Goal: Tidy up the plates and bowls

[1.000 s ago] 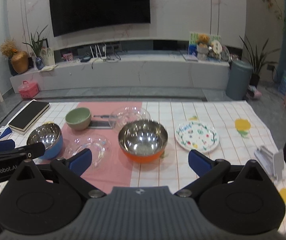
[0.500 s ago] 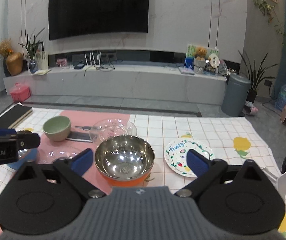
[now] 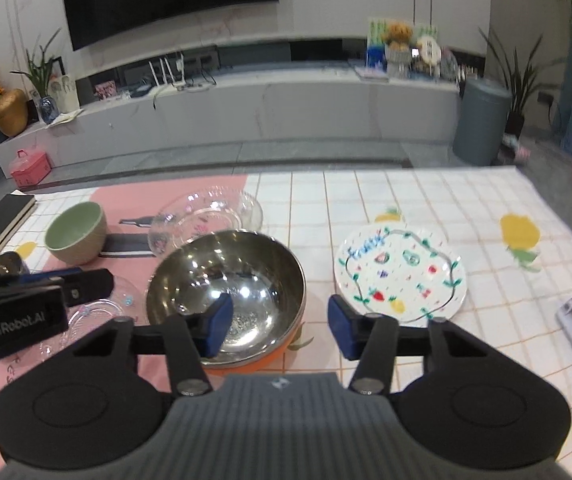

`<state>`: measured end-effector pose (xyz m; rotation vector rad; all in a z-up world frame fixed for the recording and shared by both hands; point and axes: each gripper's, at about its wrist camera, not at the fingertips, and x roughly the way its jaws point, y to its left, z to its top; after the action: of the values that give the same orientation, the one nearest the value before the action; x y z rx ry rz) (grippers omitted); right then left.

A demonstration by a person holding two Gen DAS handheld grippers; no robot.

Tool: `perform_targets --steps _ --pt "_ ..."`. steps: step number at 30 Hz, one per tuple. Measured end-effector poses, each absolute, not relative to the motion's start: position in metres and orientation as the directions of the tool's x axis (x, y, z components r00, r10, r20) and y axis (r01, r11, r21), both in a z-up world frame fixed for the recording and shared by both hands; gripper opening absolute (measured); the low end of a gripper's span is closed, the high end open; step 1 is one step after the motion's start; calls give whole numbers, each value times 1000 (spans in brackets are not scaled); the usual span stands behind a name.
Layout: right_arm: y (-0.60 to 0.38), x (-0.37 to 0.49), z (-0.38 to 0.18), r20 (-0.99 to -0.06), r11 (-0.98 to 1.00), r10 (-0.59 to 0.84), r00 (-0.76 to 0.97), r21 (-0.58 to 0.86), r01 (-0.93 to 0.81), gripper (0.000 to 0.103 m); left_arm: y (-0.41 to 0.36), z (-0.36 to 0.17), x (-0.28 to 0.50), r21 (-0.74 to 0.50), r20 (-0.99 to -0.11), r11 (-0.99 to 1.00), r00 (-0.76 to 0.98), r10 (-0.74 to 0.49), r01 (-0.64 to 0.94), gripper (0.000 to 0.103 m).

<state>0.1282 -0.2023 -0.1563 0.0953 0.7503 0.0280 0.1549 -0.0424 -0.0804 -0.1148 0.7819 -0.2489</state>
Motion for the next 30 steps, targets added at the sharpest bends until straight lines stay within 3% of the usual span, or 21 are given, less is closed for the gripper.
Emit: perform_targets --steps 11,21,30 --pt "-209 158 -181 -740 985 79 668 161 63 35 -44 -109 188 -263 -751 957 597 -284 125 23" --pt "-212 165 -189 -765 976 79 639 190 106 12 -47 -116 195 -274 -772 955 567 -287 110 15" --pt "-208 144 -178 -767 976 90 636 195 98 11 -47 -100 174 -247 -775 963 575 -262 106 14"
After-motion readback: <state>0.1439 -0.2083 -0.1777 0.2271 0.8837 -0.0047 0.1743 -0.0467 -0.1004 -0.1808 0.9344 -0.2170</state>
